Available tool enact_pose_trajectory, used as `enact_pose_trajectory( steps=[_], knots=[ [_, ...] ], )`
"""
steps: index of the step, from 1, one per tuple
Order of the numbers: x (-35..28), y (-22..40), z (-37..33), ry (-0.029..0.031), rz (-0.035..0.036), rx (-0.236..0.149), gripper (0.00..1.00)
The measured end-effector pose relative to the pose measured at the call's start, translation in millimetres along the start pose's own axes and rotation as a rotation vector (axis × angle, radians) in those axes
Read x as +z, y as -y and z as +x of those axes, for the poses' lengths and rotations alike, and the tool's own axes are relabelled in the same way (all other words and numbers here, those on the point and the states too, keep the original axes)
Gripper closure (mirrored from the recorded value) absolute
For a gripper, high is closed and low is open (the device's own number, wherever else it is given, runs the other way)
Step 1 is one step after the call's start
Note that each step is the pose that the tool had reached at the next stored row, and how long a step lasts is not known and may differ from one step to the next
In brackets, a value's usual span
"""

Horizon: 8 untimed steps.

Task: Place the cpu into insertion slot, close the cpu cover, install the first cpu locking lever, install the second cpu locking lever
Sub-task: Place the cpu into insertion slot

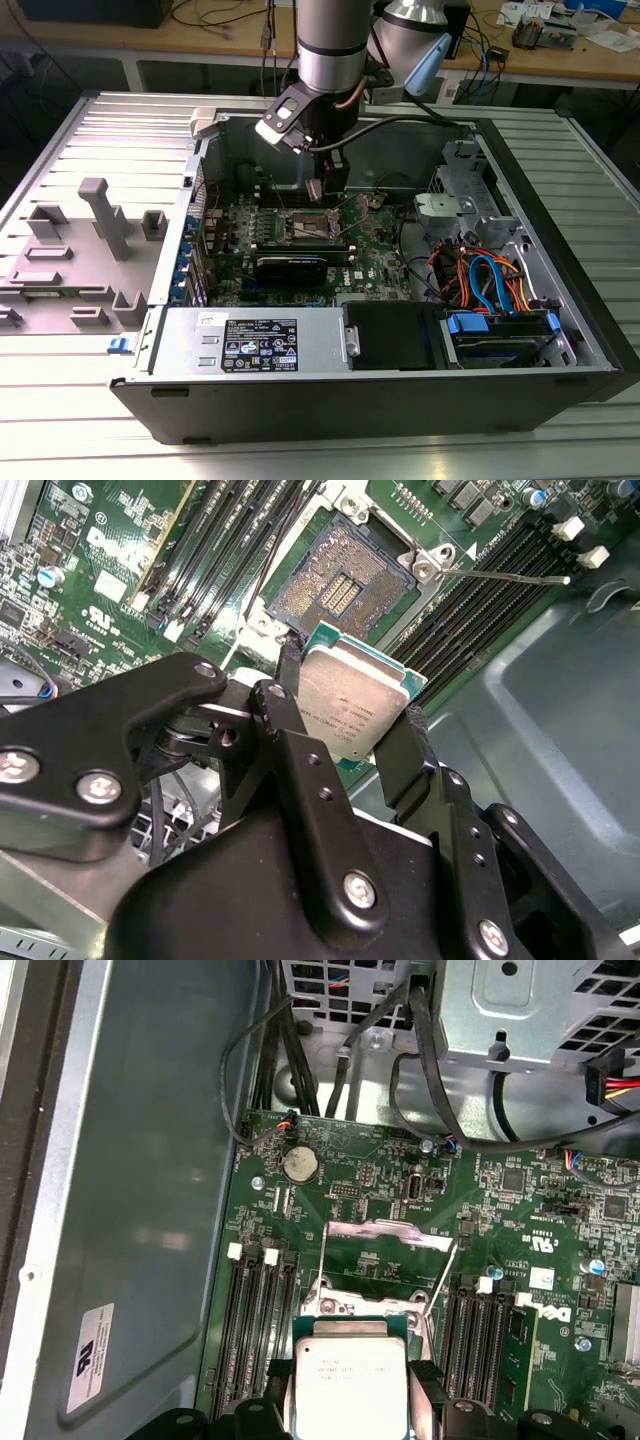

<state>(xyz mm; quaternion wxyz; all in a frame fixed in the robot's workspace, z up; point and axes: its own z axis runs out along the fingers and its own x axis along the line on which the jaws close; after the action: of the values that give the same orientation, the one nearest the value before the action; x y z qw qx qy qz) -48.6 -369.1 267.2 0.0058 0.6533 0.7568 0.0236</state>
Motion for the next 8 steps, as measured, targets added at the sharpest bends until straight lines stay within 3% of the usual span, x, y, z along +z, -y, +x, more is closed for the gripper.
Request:
enact_pose_trajectory(
  steps=[8],
  knots=[
    [0.0,0.0,0.0,0.0001,0.0000,0.001,0.46]
  ],
)
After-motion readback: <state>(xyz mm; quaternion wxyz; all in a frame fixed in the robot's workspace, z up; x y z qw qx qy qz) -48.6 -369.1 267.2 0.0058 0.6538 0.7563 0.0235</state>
